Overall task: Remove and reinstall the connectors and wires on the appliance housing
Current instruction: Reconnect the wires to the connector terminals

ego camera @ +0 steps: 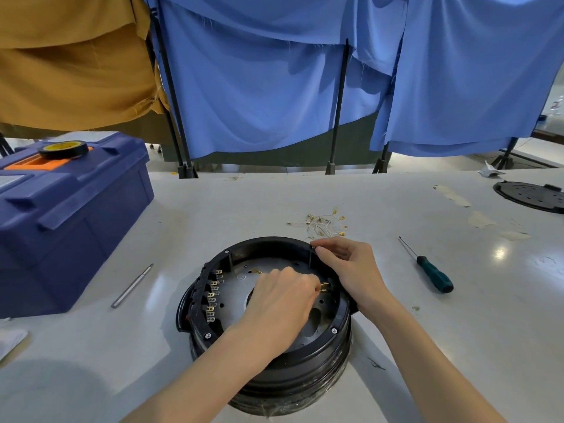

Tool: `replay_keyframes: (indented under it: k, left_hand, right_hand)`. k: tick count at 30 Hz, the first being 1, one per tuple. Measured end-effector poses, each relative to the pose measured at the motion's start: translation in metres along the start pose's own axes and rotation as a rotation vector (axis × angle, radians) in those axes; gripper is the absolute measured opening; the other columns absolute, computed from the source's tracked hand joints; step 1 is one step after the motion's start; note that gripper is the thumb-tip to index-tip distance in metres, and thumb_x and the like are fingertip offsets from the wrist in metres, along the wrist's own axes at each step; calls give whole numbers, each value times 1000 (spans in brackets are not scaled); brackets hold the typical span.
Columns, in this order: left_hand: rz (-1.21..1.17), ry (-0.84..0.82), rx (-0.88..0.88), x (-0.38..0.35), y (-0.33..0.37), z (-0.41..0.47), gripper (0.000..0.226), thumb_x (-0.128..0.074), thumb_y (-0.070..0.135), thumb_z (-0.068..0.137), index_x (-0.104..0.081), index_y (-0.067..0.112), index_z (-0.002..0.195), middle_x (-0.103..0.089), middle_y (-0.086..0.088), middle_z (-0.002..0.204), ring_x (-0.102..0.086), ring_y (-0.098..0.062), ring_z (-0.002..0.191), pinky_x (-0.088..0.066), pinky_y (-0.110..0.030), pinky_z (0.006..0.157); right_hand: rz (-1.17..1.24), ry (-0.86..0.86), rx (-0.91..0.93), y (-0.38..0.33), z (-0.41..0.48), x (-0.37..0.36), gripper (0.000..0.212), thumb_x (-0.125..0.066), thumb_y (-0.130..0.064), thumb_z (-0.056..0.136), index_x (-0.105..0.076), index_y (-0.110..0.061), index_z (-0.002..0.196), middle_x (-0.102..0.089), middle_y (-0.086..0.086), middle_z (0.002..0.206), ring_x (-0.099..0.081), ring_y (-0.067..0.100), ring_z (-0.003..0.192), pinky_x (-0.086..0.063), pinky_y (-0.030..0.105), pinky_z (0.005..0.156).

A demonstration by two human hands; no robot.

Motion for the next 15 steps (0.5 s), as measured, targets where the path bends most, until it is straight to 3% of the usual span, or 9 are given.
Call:
replay_keyframes:
  k: [4,15]
  left_hand:
    - [129,-45,-49,-1,8,0,14,-46,22,100,-53,22,112,-64,-3,104,-60,-29,94,-31,-35,65]
    - [145,-81,-90,-1,11,2,19,-39,24,102,-53,17,113,-64,-6,109,-58,-32,98,-31,-35,69]
  right_hand:
    - [-34,21,12,-3,0,0,18,-62,-4,90,-76,-16,90,-75,-1,91,-70,13,88,-53,22,79]
    - [-125,65,38,-9,-2,-2,19,-58,0,89,-75,-9,94,-73,1,90,-68,16,88,-53,24,79]
Point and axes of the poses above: each hand's wrist, its own z-axis towards the middle knuckle, its own x-axis out of the back of the hand, y = z × x, the point moved 9 cm from there along z, towards the middle knuckle
